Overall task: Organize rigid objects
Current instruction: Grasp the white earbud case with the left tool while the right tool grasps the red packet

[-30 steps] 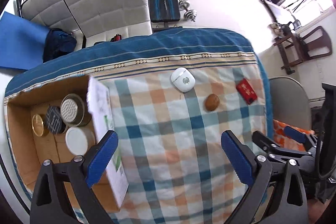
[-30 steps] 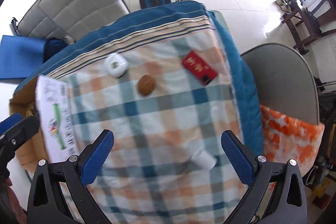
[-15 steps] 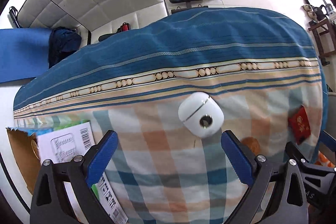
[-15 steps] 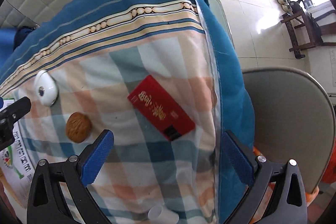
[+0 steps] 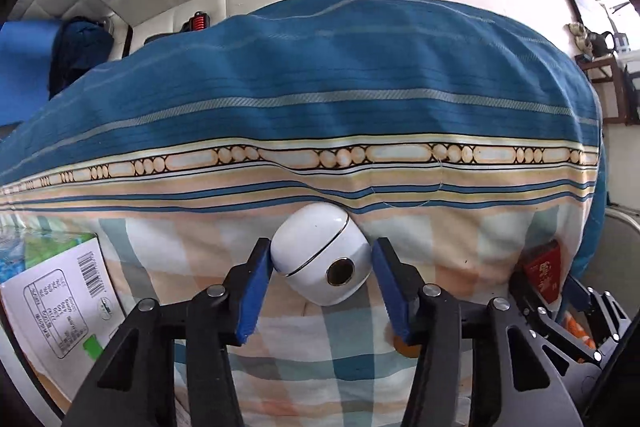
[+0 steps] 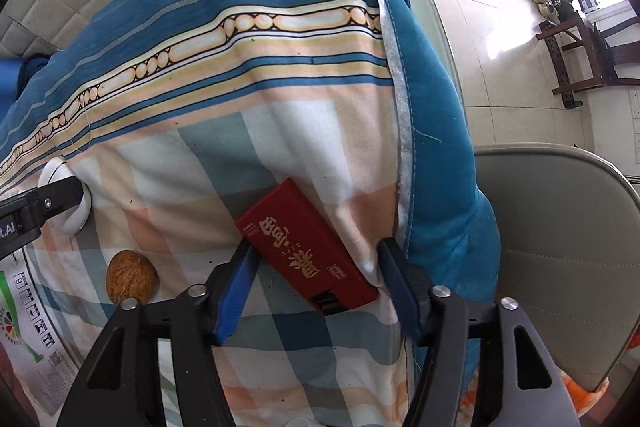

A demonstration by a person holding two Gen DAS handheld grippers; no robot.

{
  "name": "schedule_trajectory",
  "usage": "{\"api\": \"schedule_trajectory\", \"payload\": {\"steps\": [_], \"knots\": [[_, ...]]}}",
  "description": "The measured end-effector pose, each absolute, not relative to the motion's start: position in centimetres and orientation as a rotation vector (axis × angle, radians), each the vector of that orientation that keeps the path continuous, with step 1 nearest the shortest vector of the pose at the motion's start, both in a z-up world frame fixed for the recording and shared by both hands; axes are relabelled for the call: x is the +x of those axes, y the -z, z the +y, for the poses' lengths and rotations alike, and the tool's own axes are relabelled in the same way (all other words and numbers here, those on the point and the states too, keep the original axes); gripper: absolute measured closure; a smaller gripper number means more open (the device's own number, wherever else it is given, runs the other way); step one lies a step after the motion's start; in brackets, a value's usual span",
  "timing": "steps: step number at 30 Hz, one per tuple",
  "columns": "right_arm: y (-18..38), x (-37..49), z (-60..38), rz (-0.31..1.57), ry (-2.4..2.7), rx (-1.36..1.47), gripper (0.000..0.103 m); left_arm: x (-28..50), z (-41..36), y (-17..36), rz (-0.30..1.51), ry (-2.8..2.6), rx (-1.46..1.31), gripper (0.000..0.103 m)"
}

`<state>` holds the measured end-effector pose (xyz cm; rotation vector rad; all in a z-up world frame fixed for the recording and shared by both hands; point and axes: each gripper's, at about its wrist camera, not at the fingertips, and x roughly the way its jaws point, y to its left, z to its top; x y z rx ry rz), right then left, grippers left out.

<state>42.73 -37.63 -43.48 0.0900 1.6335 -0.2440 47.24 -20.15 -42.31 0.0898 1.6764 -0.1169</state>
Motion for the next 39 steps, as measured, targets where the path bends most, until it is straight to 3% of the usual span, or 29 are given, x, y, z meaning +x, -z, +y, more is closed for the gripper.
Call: {"api": "schedule_trajectory", "payload": {"steps": [4,14,17,19,26,29,31,39], "knots": [[43.2,42.3,-37.1,1.64,0.247,0.055,0.057,46.7,-21.1,42.1,1.643,0.135,0.16,0.055],[41.6,41.6,-36.0,1.642,0.216,0.049,0.06,42.8,-18.8,41.1,1.625,0.171,0.245,0.055],[40.5,41.7,-35.8,1.614,0.197,0.056,0.056,41.6,-18.0,41.1,1.631,0.167,0.243,0.055],[40.1,41.7,-35.9,1.594,0.184,0.067,0.041,41.0,-17.3,41.1,1.633,0.157,0.23,0.055],[43.0,42.3,-33.7,1.659,0.216,-0.022,0.04,40.0,-16.9,41.1,1.606,0.11,0.264,0.055],[43.8,42.0,-33.7,1.663,0.253,-0.019,0.05,39.4,-17.0,41.0,1.585,0.09,0.298,0.055],[43.6,41.9,-33.3,1.668,0.262,-0.056,0.063,38.8,-16.9,40.9,1.579,0.089,0.306,0.055],[42.2,39.4,-30.8,1.672,0.213,-0.133,0.063,35.9,-15.7,40.4,1.583,0.118,0.321,0.055]]}}
